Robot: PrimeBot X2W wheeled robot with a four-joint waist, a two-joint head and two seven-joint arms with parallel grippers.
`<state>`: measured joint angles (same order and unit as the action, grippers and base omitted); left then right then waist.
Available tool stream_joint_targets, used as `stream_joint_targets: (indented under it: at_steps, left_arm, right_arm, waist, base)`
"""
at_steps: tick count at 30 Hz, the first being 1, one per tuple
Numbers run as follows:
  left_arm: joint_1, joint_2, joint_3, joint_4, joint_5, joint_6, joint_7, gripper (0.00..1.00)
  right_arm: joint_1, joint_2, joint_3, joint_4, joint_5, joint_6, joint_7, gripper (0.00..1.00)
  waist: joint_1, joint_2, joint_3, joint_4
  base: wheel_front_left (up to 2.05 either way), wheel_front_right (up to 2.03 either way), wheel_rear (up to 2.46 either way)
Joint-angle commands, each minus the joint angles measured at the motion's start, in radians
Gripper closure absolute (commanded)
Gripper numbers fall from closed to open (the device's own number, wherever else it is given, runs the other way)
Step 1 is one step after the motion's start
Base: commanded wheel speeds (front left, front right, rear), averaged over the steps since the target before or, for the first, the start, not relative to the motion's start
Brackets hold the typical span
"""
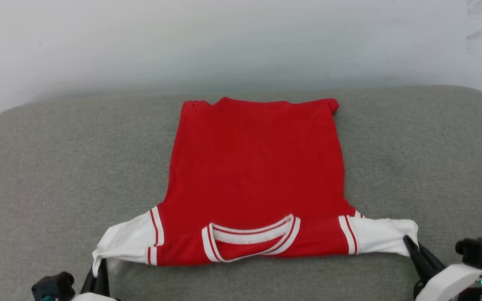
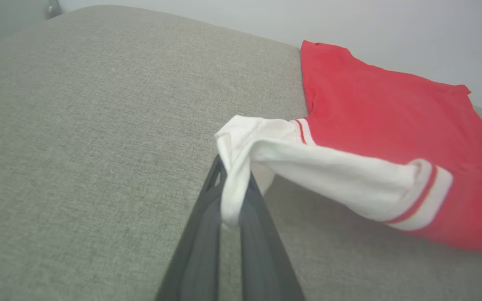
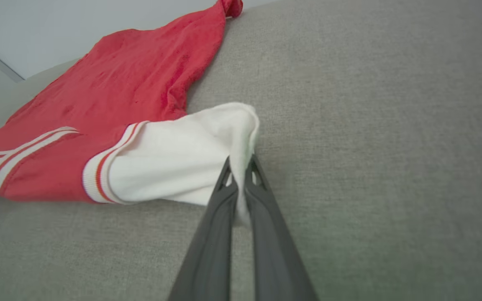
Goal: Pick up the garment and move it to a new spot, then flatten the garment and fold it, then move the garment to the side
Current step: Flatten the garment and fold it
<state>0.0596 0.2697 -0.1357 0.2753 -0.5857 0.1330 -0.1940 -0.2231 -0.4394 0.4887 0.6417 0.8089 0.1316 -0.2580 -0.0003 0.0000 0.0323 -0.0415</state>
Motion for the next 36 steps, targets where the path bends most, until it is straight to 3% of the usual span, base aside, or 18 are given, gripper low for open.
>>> stream_joint_targets:
  at_steps: [1,3,4,11,18,25,36]
  left_arm:
    - [0.022,0.001,-0.004,-0.028,0.009,0.014,0.007,1.0]
    - [0.04,0.014,-0.017,-0.056,0.028,0.027,0.019,1.0]
    - [0.044,0.009,-0.019,-0.073,0.024,0.027,0.02,1.0]
    - [0.037,0.017,-0.048,-0.173,0.059,0.048,0.037,1.0]
    - [0.003,0.027,-0.075,-0.272,0.099,0.066,0.052,1.0]
    - [-0.076,-0.002,-0.123,-0.357,0.136,0.064,0.041,1.0]
    - [-0.213,-0.086,-0.218,-0.392,0.179,0.032,-0.017,1.0]
  right_arm:
    - [0.042,0.006,-0.033,-0.017,-0.034,-0.002,-0.006,0.94]
    - [0.092,0.021,-0.071,-0.036,-0.089,-0.002,-0.002,0.18]
    - [0.112,0.036,-0.094,-0.053,-0.097,-0.002,0.002,0.0]
    - [0.167,0.071,-0.265,-0.228,-0.191,-0.001,0.077,0.0]
    - [0.054,0.062,-0.438,-0.326,-0.187,-0.001,0.205,0.0]
    - [-0.228,0.016,-0.539,-0.217,-0.183,-0.001,0.403,0.0]
    - [-0.678,-0.053,-0.534,0.028,-0.29,-0.001,0.783,0.0]
  waist:
    - [0.0003,0.0,0.001,0.004]
    - [0.0003,0.0,0.002,0.011]
    - [0.0003,0.0,0.005,0.017]
    - [0.0003,0.0,0.025,0.047]
    - [0.0003,0.0,0.083,0.081]
    - [0.0003,0.0,0.209,0.174]
    - [0.0003,0.0,0.418,0.322]
  base:
    - [0.0,0.0,0.0]
    - [0.0,0.0,0.0]
    - [0.0,0.0,0.0]
    - [0.0,0.0,0.0]
    - [0.0,0.0,0.0]
    - [0.0,0.0,0.0]
    - [0.0,0.0,0.0]
